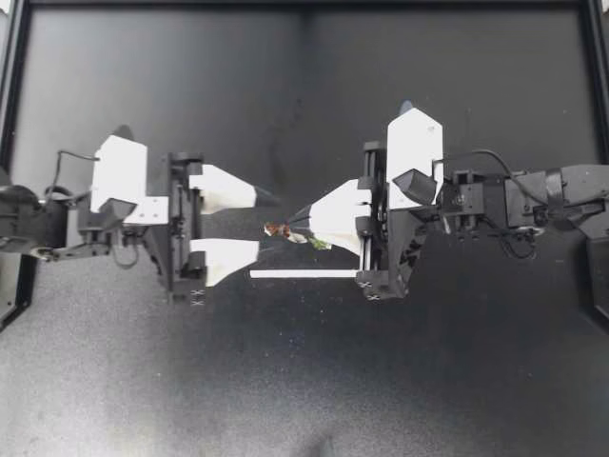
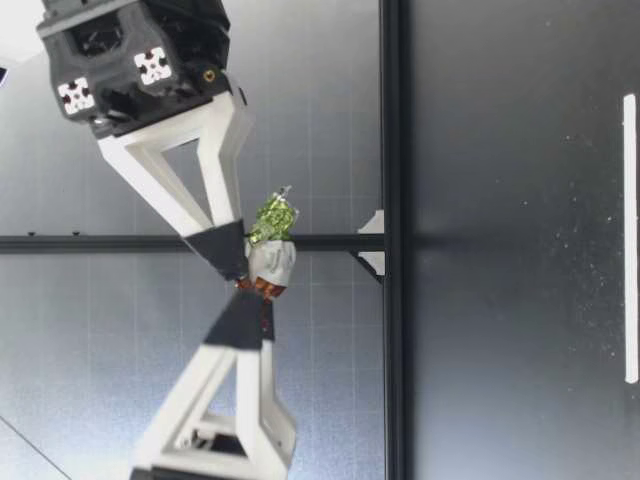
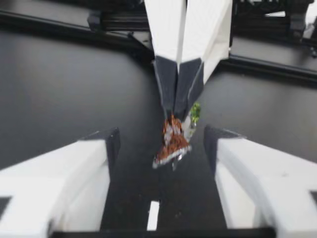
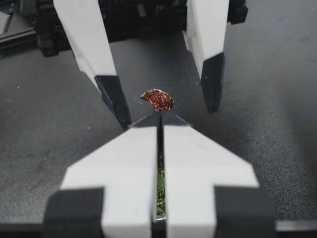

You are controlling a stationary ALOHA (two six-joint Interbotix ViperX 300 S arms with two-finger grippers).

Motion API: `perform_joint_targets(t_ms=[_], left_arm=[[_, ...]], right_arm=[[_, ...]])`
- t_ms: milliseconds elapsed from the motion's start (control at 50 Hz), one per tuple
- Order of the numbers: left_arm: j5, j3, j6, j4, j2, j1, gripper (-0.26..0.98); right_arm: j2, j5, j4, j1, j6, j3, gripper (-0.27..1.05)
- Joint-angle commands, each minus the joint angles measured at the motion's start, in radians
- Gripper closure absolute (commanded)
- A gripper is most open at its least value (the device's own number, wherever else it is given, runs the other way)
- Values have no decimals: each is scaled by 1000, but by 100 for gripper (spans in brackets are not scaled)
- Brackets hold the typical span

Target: Pick up the candy and unwrap it.

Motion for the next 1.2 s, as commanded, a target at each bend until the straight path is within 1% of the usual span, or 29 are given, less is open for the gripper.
perform_joint_targets(t_ms=[0,260,440,520,700,780,820,860,920,1180], left_arm=[[-8,-32,5,-6,0,2,16],[-8,-69,14,-18,55,9,16],[-8,-64,5,-31,97,28,16],[-6,-58,11,-44,97,32,16],[-6,-48,15,-44,84,34,16],[-6,-38,18,-29,81,26,16],[-6,-34,17,-3,78,15,16],[-6,-37,12,15,74,5,16],[-6,-46,6,26,66,-6,15],[-6,-75,12,26,46,-8,15]], right_arm=[[-28,-9,-2,15,2,-20,90],[-34,-9,-2,31,5,-18,90],[-61,-11,-2,32,3,-18,90],[-71,-11,-2,31,5,-15,90],[-71,-9,3,29,5,5,90],[-74,-11,3,21,3,14,90],[-75,-11,5,15,5,18,90],[-78,-11,5,11,5,20,90],[-77,-11,5,5,5,21,90],[-57,-14,6,9,15,14,90]])
